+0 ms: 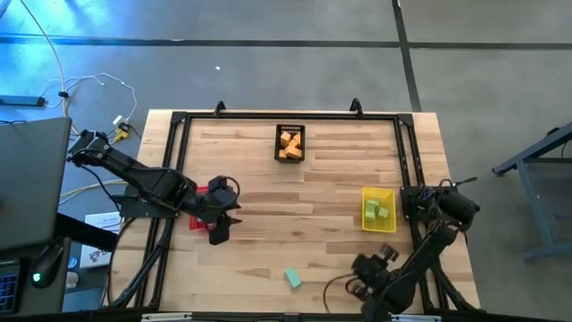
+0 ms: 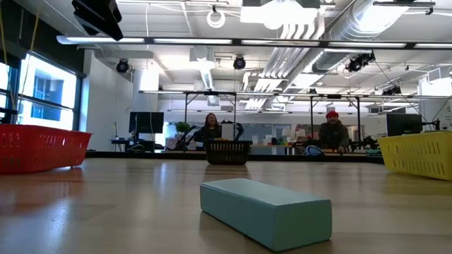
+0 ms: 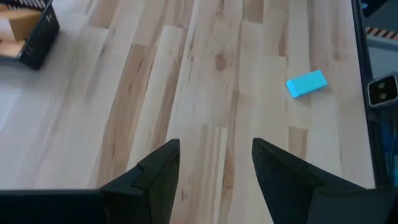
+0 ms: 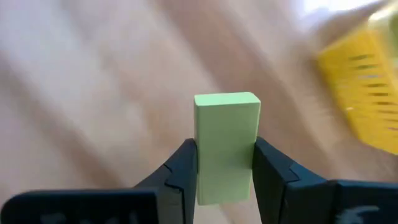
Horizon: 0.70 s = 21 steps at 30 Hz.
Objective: Sort & place blocks by color
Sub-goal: Put the green block into the yellow bin
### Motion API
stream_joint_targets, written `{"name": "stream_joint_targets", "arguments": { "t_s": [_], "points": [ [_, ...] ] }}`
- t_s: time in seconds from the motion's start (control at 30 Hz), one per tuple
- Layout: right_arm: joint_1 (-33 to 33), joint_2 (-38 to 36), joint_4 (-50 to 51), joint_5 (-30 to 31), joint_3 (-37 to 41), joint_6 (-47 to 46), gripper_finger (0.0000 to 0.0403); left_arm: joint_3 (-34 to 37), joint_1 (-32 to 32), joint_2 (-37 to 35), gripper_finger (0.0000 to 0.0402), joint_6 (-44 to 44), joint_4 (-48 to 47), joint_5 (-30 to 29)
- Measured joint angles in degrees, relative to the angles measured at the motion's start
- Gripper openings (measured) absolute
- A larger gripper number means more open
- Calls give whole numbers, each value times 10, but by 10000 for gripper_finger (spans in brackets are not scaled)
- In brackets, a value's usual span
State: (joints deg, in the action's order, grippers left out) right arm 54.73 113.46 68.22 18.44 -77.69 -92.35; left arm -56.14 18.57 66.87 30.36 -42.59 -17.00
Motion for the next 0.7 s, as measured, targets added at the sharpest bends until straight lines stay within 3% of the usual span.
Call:
{"name": "stream_joint_targets", "arguments": {
  "t_s": [0.13,0.27,0.57,0.7],
  "points": [
    [-20,-11,74,40,0,-112,91,0,29,0,188,-6,0,-20],
    [-40,-14,143,40,0,-170,90,0,59,0,188,-5,0,-33],
    [-94,-55,219,36,-1,-184,90,0,112,0,188,34,0,-34],
    [-119,-90,219,72,-1,-167,90,0,131,2,188,35,0,-47]
  ]
}}
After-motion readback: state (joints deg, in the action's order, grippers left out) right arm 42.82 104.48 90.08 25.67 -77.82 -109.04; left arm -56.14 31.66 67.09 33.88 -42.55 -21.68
